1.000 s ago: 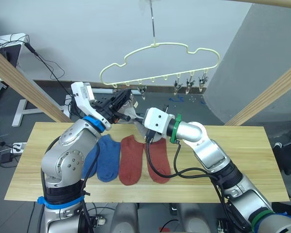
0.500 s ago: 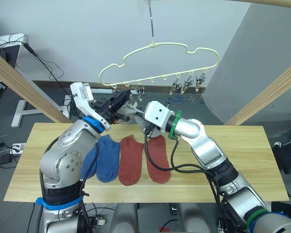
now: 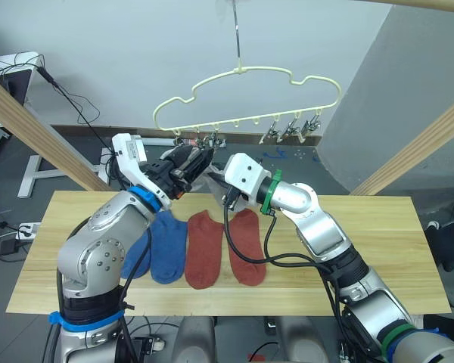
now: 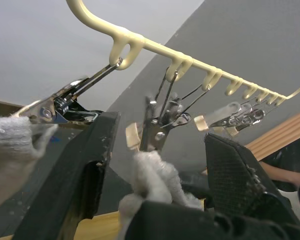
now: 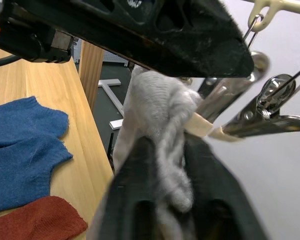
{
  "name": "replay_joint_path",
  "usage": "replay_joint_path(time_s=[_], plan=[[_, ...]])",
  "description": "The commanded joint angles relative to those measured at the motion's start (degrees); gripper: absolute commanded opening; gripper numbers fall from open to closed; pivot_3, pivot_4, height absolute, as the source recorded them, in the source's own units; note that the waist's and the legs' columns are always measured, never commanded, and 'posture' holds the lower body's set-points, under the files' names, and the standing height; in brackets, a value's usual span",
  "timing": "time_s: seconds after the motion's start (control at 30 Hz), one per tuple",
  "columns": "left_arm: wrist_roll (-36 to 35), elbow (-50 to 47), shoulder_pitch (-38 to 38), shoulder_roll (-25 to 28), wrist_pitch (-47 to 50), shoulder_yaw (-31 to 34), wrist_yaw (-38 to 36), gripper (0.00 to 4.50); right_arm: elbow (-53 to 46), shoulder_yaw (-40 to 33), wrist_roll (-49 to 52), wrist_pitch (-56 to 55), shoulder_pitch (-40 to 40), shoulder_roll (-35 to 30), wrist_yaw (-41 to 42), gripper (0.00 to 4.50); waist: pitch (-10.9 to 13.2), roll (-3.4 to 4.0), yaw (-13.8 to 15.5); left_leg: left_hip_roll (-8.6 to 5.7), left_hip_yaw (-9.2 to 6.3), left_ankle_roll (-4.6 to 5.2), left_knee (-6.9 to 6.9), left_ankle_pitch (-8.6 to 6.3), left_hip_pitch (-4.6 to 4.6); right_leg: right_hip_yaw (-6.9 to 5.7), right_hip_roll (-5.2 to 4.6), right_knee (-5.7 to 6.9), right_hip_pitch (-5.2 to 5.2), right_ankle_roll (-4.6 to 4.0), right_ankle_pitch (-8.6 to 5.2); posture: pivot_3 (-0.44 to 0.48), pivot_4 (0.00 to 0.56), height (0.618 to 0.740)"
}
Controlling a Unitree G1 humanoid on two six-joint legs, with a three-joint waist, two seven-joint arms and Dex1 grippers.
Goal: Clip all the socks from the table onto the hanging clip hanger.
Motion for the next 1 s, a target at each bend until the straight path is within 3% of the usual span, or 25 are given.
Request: replay_joint_path(time_s=[0.03, 0.23, 0.4, 0.63, 0.73, 1.0], plan=[[1.2, -2.9, 0.5, 0.8, -2.3, -0.3, -0.7, 2.98, -3.3, 0.9, -0.4, -0.7, 0.2, -0.6, 1.3, 2.19, 0.0, 0.00, 0.0, 0.00, 0.00, 0.00, 0.00, 0.00, 0.00, -0.01, 0.00, 0.00, 0.00, 0.00, 0.00, 0.063, 0.323, 0.740], [8.6, -5.7, 3.7, 2.9, -9.9, -2.6, -3.7, 2.98, -8.2, 0.8, 0.0, 1.5, 4.0, -3.5, 3.4, 2.19, 0.0, 0.00, 0.1, 0.02, 0.00, -0.02, -0.06, -0.01, 0.00, 0.00, -0.02, -0.04, 0.00, 0.00, 0.00, 0.063, 0.322, 0.740], [19.4, -6.5, 9.7, 4.9, -22.5, -8.5, -9.4, 2.98, -17.6, -1.5, 2.0, 6.1, 9.2, -8.1, 5.7, 2.19, 0.0, 0.00, 0.2, 0.01, 0.03, -0.04, -0.15, -0.02, 0.00, 0.02, -0.08, -0.14, -0.01, 0.00, -0.01, 0.058, 0.321, 0.740], [25.1, -5.9, 11.8, 0.5, -29.2, -14.0, -8.9, 2.98, -31.3, -7.3, 7.9, 15.0, 15.2, -14.4, 8.5, 2.19, 0.0, 0.00, 0.5, -0.02, 0.05, -0.03, -0.19, -0.02, -0.03, 0.03, -0.18, -0.22, 0.00, 0.24, -0.15, 0.039, 0.319, 0.740], [29.5, -3.7, 12.3, -3.4, -32.3, -16.0, -5.2, 2.98, -36.7, -11.9, 12.0, 19.1, 16.9, -17.2, 9.7, 2.19, 0.0, 0.00, 0.6, -0.03, 0.05, -0.02, -0.20, -0.02, -0.04, 0.03, -0.17, -0.24, 0.00, 0.25, -0.16, 0.015, 0.318, 0.740], [37.5, 1.0, 11.6, -8.7, -37.8, -17.3, 0.4, 2.98, -39.5, -17.5, 16.6, 24.8, 16.8, -21.7, 8.6, 2.19, 0.0, 0.00, 0.0, -0.04, 0.09, 0.00, -0.20, -0.02, -0.02, 0.04, -0.03, -0.26, 0.01, 0.25, -0.15, -0.025, 0.317, 0.740]])
